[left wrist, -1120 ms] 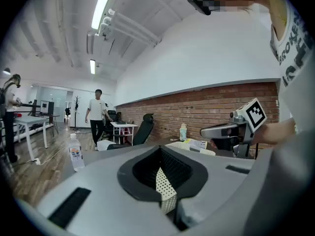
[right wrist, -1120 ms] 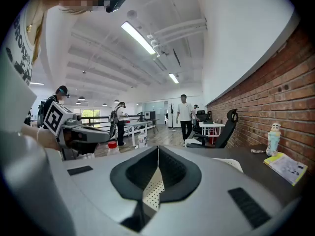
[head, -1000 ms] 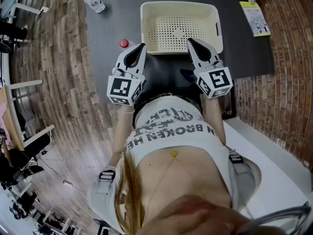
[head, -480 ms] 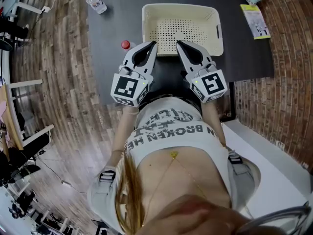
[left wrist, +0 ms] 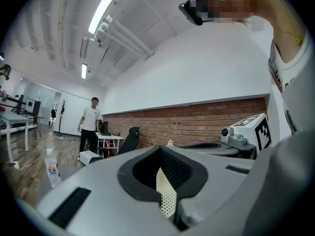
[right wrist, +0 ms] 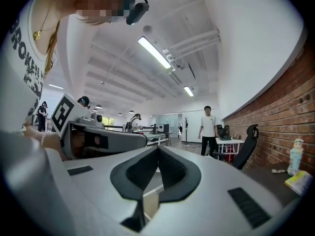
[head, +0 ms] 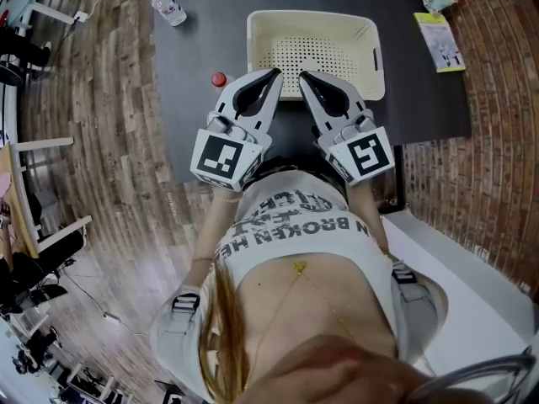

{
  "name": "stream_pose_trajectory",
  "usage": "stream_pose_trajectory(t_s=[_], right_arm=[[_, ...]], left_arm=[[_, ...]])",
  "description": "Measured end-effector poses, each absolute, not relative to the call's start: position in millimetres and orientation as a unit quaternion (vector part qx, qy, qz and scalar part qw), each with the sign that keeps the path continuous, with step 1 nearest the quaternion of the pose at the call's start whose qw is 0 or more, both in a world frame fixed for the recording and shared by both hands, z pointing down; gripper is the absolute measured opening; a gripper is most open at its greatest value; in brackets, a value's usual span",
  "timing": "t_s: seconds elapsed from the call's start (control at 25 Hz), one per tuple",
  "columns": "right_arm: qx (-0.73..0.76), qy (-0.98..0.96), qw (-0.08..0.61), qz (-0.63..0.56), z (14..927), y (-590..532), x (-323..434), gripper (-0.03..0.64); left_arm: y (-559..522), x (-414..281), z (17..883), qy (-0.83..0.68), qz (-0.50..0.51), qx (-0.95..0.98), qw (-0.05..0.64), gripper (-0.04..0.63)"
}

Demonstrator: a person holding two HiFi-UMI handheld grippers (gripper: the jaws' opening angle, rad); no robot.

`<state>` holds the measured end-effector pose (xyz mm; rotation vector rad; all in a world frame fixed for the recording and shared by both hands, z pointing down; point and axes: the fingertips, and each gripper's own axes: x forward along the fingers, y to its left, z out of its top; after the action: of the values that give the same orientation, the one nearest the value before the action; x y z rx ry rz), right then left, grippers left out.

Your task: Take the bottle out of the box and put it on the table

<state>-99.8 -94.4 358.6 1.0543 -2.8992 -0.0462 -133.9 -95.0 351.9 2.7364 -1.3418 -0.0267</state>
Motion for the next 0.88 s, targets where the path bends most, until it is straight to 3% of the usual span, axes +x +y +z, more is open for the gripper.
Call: stream_pose_trajectory(t_s=[0.88], right_arm=[[0.349, -0.937, 0.025, -0.017, 347.7, -100.1, -96.5, 0.008]], left_arm=[[-97.5, -129.8, 346.7, -0.434, -0.002, 0.9, 0.044, 0.006]])
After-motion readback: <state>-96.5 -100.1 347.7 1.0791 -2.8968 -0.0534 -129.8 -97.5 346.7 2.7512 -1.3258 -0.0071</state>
